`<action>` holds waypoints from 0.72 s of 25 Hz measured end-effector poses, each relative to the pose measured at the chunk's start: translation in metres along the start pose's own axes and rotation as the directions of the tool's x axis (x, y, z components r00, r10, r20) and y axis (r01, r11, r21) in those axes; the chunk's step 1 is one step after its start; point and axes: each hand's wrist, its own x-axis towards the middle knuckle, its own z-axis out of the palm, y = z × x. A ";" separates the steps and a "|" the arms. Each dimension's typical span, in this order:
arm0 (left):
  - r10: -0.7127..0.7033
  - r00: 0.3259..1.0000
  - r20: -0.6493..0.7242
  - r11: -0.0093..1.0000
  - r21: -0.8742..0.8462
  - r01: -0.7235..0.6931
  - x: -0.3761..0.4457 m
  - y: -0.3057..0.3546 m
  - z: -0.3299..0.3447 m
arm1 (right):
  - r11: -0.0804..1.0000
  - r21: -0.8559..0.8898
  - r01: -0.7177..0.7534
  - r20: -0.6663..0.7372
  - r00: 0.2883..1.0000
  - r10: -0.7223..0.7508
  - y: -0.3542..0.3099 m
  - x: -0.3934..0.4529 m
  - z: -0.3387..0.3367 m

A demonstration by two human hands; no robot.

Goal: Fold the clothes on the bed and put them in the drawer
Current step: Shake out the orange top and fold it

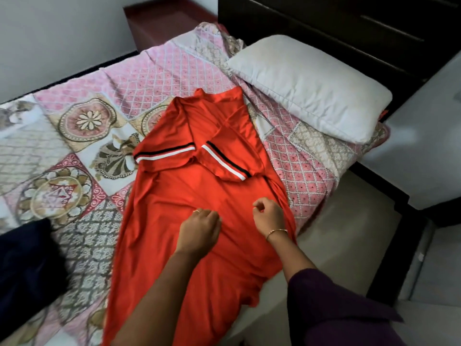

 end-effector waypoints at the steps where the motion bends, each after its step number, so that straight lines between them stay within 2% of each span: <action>1: -0.071 0.997 -0.012 0.997 0.000 0.071 0.005 -0.015 -0.008 | 0.999 0.024 0.022 0.043 0.999 -0.023 -0.016 0.005 0.010; 4: -0.251 0.967 -0.039 0.968 -0.026 0.250 0.017 -0.064 -0.028 | 0.994 0.112 0.001 0.187 0.982 -0.022 -0.063 0.026 0.039; 8: -0.312 0.948 -0.067 0.950 -0.004 0.312 0.040 -0.117 -0.042 | 0.955 0.253 -0.152 0.305 0.950 0.071 -0.112 0.061 0.069; 10: -0.328 0.942 -0.068 0.943 0.033 0.331 0.053 -0.138 -0.045 | 0.932 0.304 -0.199 0.328 0.940 0.094 -0.134 0.077 0.087; 13: -0.399 0.916 -0.039 0.916 0.037 0.400 0.068 -0.164 -0.039 | 0.933 0.282 -0.222 0.298 0.945 0.135 -0.160 0.105 0.124; 15: -0.338 0.941 0.016 0.941 0.034 0.337 0.074 -0.173 -0.034 | 0.910 0.308 -0.278 0.234 0.949 0.211 -0.177 0.118 0.139; 18: -0.044 0.996 0.083 0.989 0.143 0.032 0.079 -0.183 -0.021 | 0.810 0.435 -0.392 0.193 0.920 0.342 -0.206 0.136 0.150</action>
